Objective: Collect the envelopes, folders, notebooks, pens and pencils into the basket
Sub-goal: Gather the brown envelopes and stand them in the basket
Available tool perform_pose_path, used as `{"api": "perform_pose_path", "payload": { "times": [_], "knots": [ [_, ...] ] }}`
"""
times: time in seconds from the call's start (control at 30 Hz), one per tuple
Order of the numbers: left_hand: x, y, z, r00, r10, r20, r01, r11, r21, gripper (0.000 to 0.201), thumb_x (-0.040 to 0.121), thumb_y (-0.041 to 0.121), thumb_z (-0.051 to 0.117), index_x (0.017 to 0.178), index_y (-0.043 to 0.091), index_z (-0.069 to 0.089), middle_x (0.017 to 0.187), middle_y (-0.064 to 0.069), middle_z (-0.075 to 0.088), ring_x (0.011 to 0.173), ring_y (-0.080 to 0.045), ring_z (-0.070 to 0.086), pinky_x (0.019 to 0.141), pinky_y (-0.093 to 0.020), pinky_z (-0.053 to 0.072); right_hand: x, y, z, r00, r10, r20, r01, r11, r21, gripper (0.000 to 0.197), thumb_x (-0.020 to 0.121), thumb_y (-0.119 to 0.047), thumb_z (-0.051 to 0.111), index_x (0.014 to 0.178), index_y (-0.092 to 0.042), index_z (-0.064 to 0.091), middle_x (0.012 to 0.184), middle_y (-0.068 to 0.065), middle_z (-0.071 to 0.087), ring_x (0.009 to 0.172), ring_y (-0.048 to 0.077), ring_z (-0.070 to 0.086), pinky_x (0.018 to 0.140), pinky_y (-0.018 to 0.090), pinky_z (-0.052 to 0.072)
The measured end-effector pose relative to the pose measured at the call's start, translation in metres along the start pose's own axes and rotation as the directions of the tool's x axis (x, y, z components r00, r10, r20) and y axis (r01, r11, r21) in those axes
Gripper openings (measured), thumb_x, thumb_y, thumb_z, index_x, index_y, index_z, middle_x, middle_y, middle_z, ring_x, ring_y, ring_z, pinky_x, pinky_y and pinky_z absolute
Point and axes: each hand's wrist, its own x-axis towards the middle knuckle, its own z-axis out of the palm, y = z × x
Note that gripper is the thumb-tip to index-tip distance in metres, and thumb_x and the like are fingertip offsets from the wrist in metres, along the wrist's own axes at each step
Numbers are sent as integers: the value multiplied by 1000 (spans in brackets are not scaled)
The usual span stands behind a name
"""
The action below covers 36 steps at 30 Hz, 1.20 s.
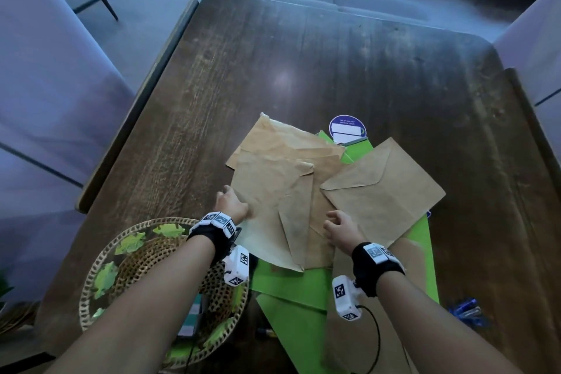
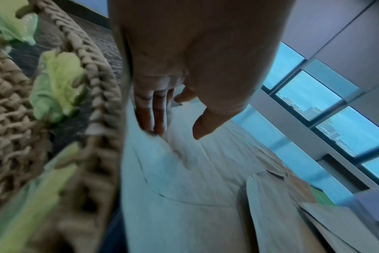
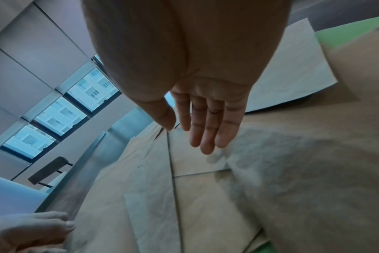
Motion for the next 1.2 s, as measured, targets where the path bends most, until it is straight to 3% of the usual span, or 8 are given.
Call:
{"api": "perform_pose_path", "payload": {
  "times": [0.13,0.23,0.37,0.53,0.87,1.03,1.13,1.2],
  "knots": [
    [-9,14,12,992,106,-67,-100,991,88,69,83,13,54,146,5,29,140,-24,33,122,-45,47,101,-42,42,56,63,-24,998,19,-60,-18,1000,12,21,69,-43,56,85,-33,65,94,4,71,87,32,70,76,53,59],
    [-14,38,23,951,293,-101,-268,942,203,60,82,18,55,140,12,40,136,-19,37,122,-41,45,102,-45,43,51,58,-55,988,41,-149,-43,999,-12,16,73,-37,56,81,-29,67,78,-1,71,80,34,70,77,51,59],
    [-22,96,50,876,482,-19,-473,865,167,43,89,25,56,131,16,52,128,-13,50,117,-34,51,100,-44,44,19,34,-104,929,101,-356,-131,989,-63,10,89,-23,57,95,-17,62,101,8,68,93,33,65,87,40,51],
    [-20,173,107,786,611,98,-618,770,158,44,92,33,58,133,17,55,129,-9,54,120,-31,53,102,-41,44,25,61,-145,836,256,-486,-276,961,32,55,86,-19,61,135,0,44,135,25,45,120,41,50,99,40,40],
    [-10,224,159,906,420,55,-411,840,354,45,92,38,58,128,14,49,130,-14,47,124,-34,46,104,-43,37,51,94,-175,905,253,-342,-211,965,154,45,87,-18,65,130,-10,52,98,9,68,102,33,65,94,42,50],
    [-5,219,160,926,373,49,-369,874,315,46,88,37,61,126,14,48,129,-14,41,122,-35,47,103,-43,39,57,93,-184,939,249,-236,-189,950,249,4,94,-6,58,94,-6,62,91,15,67,73,27,66,71,46,60],
    [-4,220,156,919,392,54,-388,868,311,47,89,37,62,127,13,48,129,-15,43,123,-35,47,105,-43,39,54,84,-186,945,243,-219,-149,915,375,17,96,3,45,103,-8,56,92,13,62,67,25,63,48,33,58],
    [-8,219,152,911,413,11,-399,873,280,52,90,36,61,134,13,47,130,-14,44,124,-34,46,106,-41,37,48,81,-189,950,205,-237,-102,916,387,17,98,0,43,107,-8,55,89,12,59,66,24,59,49,32,56]
  ]
}}
